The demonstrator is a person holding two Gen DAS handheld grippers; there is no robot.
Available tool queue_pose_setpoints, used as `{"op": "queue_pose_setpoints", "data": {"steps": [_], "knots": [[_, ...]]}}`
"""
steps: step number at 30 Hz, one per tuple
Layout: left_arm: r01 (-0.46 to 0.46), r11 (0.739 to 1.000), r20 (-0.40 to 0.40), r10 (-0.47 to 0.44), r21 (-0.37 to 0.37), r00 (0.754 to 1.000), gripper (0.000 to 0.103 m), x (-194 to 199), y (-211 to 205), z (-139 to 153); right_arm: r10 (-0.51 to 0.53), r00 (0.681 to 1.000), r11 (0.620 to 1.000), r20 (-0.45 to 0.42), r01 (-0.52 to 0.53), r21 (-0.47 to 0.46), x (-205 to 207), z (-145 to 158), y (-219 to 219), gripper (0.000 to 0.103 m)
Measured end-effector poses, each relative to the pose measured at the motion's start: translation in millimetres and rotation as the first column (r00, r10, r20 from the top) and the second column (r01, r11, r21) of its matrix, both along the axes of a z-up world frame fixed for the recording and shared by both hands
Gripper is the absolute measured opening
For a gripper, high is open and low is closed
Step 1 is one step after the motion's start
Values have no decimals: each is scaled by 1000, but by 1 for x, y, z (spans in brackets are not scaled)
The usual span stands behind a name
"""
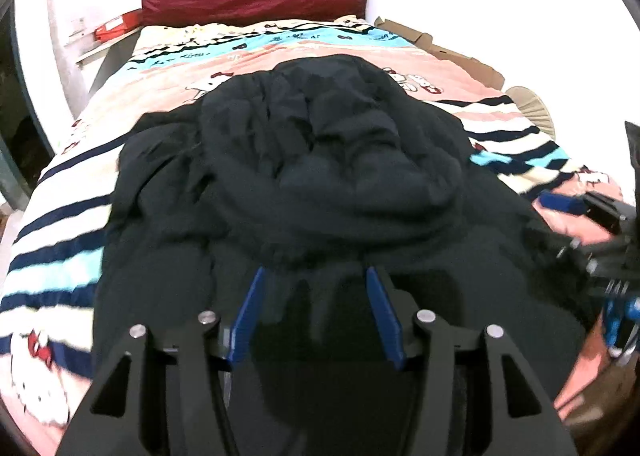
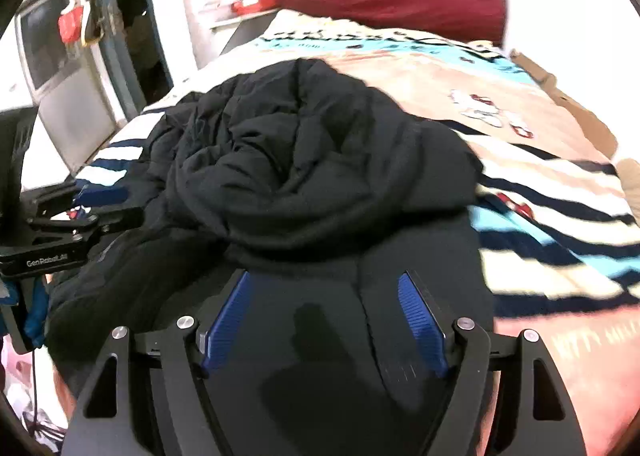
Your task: Fold large clothes
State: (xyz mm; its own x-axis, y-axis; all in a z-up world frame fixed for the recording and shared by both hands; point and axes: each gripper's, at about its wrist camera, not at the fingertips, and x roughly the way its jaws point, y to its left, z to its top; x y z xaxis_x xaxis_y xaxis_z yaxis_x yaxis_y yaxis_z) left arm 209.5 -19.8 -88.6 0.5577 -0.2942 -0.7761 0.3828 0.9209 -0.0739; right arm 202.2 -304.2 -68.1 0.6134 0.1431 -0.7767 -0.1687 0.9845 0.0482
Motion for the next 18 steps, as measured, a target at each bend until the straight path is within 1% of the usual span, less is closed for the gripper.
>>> {"op": "queue_pose_setpoints", "data": {"steps": [3, 7, 9, 11, 13, 14, 15, 18], "knots": [[-29, 999, 4, 29, -20, 1000, 51, -31, 21, 6, -47, 999, 998, 25, 46, 37, -37, 15, -20, 75], [-82, 995, 19, 83, -48, 996, 52, -65, 49, 13, -106, 993, 993, 54, 103, 49, -72, 26, -45, 77], [-110, 992, 21, 111, -66, 994, 52, -81, 65, 16, -137, 989, 989, 60, 133, 63, -83, 29, -58, 78], [-137, 987, 21, 139, -83, 990, 53, -91, 82, 18, -176, 982, 982, 67, 171, 83, -99, 30, -76, 79], [-176, 979, 12, 178, -108, 984, 55, -102, 101, 19, -207, 976, 975, 68, 200, 96, -111, 29, -87, 80], [-200, 972, 9, 202, -121, 979, 59, -108, 112, 19, -217, 974, 972, 67, 210, 102, -114, 29, -92, 81], [-222, 966, 6, 225, -130, 974, 61, -113, 122, 18, -231, 971, 969, 66, 224, 106, -118, 28, -97, 83], [-284, 946, -15, 285, -155, 958, 61, -122, 147, 16, -243, 968, 966, 62, 236, 108, -124, 27, -103, 85]]}}
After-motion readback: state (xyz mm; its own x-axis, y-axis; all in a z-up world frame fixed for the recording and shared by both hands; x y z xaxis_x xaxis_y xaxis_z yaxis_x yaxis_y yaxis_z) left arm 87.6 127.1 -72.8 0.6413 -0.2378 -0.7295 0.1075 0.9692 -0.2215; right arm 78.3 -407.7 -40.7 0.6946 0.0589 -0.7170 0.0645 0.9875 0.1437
